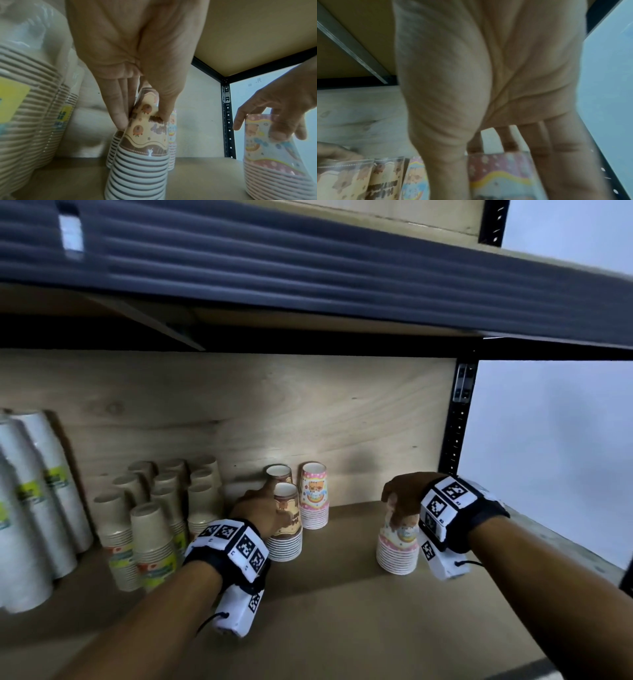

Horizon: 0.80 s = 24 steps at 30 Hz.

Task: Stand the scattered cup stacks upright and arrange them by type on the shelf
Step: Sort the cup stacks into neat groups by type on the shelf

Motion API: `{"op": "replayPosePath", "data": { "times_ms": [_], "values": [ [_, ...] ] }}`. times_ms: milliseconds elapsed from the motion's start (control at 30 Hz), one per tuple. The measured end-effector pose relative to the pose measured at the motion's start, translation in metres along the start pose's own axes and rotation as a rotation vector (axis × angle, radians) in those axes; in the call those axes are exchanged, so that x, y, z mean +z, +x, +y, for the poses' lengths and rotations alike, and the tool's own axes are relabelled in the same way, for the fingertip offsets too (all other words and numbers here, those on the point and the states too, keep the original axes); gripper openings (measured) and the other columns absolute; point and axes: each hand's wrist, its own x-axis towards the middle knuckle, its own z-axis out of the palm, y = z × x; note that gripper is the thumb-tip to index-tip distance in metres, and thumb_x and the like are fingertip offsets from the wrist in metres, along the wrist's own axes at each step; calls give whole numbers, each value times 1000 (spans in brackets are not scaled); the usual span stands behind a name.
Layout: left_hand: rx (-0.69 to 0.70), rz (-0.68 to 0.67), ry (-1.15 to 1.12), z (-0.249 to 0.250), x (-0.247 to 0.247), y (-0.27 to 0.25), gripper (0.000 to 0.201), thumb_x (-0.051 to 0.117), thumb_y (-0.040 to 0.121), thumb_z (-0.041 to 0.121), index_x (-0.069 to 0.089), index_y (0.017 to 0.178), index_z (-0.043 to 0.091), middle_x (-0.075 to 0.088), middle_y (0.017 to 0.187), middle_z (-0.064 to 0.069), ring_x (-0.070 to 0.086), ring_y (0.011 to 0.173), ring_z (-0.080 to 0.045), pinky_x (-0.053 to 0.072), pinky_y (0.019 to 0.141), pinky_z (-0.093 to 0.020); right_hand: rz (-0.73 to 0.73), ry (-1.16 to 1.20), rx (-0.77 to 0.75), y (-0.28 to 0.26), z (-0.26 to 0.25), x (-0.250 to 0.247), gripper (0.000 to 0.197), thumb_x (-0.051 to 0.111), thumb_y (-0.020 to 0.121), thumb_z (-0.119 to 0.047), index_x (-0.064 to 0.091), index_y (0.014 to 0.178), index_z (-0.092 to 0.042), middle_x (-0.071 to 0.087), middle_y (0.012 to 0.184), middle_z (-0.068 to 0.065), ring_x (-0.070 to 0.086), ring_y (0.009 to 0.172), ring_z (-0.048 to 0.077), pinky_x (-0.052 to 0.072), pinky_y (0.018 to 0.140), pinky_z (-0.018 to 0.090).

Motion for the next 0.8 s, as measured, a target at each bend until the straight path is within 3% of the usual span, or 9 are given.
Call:
{"op": "replayPosePath", "data": {
  "times_ms": [67,167,233,367,500,800],
  "values": [
    [10,10,-13,-2,-1,-2,76,67,79,41,28,144,32,59,130,-3,56,118,-26,47,98,-33,-10,76,-10,0,-2,1,61,77,78,-31,51,131,-18,54,132,0,57,100,16,43,62,17],
    [4,5,-33,-5,0,-1,78,67,78,43,28,145,33,57,133,-3,54,120,-25,46,100,-35,96,192,-40,3,-15,7,72,77,76,-35,42,136,-18,51,135,2,54,115,21,47,84,27],
    [2,11,-26,-4,1,-1,78,66,78,43,27,145,33,57,134,-4,54,120,-26,46,100,-36,139,258,-70,10,-26,14,74,77,76,-36,40,136,-16,52,134,2,53,120,22,44,92,27],
    [10,34,-20,-4,3,-1,78,65,81,40,23,147,33,55,134,-5,53,121,-27,46,99,-35,192,430,-151,22,-45,15,71,77,78,-31,38,135,-16,56,123,-3,54,116,19,43,86,26],
    [16,35,-36,-7,8,0,80,64,82,39,17,148,35,53,137,-6,51,123,-28,45,101,-36,263,527,-183,34,-54,18,68,79,74,-35,41,129,-21,59,124,7,58,110,24,48,83,31],
    [-3,28,-166,-19,15,8,79,71,73,42,28,139,41,57,131,0,55,118,-23,47,99,-34,366,708,-202,49,-65,41,70,80,70,-40,43,127,-23,63,120,1,62,107,23,52,90,36]
  ]
}}
